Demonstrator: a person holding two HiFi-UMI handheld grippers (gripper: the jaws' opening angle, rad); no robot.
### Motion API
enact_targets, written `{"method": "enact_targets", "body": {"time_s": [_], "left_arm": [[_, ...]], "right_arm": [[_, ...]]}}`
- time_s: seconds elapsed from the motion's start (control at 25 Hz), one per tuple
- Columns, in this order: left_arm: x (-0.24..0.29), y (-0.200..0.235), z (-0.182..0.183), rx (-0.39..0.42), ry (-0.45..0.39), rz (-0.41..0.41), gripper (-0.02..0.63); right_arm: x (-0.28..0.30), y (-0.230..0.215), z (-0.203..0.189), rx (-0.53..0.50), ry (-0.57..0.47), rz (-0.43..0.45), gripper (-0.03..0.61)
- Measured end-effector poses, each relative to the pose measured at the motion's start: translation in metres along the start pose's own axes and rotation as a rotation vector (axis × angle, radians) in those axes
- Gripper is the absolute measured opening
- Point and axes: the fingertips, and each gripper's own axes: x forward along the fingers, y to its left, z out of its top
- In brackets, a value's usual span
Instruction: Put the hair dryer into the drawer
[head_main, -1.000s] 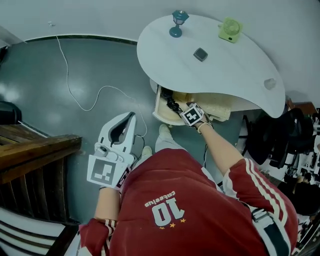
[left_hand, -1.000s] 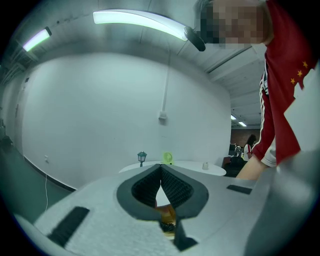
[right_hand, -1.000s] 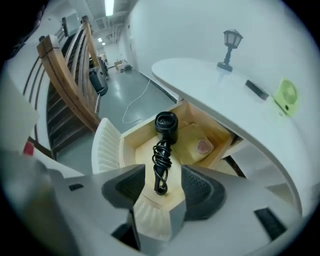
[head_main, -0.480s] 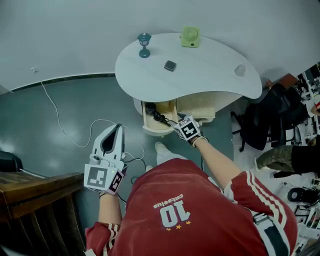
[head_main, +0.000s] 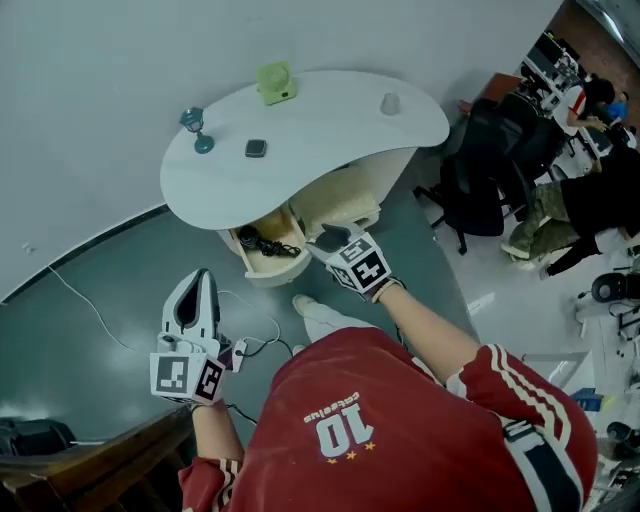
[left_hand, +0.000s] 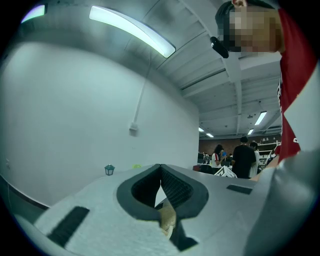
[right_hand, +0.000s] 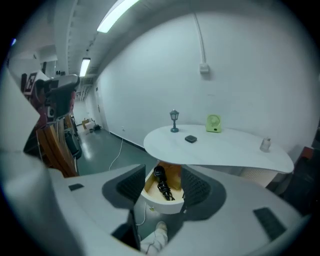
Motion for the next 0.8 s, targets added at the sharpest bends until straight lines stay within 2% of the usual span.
{"method": "enact_targets", "body": {"time_s": [0.4, 0.64, 0.8], "left_arm": [[0.010, -0.029, 0.039, 0.043, -0.071, -0.082, 0.000], [0.017, -0.040, 0.070, 0.074, -0.122, -0.117, 0.000], [0.019, -0.036, 0.087, 0.084, -0.155, -0.100, 0.000]], "right_arm": [[-0.112, -0.004, 0.081, 0.013, -0.280, -0.085, 0.228], [-0.170, -0.007, 0.136, -0.037, -0.426, -0.131, 0.227], [-0.203, -0.005, 0.166, -0.074, -0.516, -0.153, 0.227]]}}
